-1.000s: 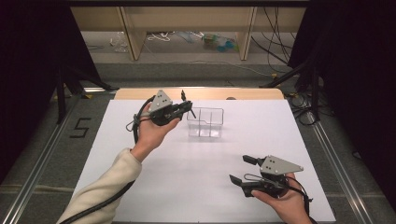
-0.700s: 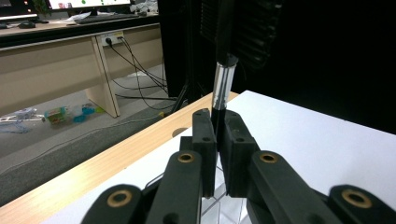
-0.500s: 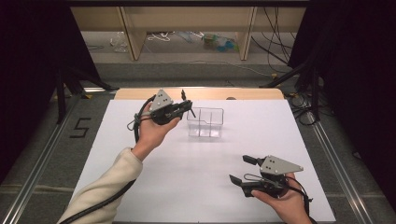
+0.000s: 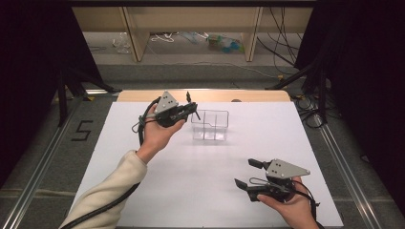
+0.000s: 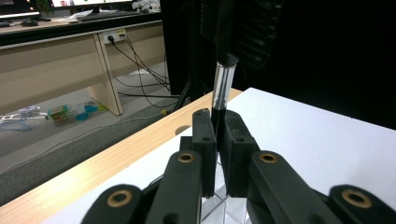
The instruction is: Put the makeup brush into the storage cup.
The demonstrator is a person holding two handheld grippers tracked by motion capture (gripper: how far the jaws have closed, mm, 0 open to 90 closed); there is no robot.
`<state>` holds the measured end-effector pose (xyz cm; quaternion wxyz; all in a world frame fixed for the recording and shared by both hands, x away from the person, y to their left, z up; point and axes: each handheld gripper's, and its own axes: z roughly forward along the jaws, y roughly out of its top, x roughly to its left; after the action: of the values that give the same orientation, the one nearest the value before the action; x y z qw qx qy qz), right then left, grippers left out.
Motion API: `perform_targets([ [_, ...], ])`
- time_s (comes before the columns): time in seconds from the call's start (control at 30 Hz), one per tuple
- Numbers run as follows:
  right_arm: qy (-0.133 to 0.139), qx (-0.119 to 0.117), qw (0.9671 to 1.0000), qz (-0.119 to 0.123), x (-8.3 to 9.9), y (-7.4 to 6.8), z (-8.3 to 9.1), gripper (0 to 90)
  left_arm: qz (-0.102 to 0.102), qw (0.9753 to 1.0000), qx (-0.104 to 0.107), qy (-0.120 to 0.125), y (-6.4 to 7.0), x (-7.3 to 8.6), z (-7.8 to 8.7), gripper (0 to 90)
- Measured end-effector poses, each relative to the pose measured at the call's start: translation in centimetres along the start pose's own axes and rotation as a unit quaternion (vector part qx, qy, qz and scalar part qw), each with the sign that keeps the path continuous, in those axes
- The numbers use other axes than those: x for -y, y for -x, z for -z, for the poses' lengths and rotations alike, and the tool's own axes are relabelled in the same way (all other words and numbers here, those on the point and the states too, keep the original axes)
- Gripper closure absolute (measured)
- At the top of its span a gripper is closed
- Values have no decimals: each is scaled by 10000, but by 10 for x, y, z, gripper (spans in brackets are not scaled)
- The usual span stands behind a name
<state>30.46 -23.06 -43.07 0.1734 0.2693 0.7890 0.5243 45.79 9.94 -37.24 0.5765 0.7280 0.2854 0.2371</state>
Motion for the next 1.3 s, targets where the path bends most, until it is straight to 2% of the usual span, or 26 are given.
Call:
perform_targets([
  [1.3,-1,-65,10000,-6,1,0,-1,202,-73,9998,-124,-132,-4,8,-9,852],
])
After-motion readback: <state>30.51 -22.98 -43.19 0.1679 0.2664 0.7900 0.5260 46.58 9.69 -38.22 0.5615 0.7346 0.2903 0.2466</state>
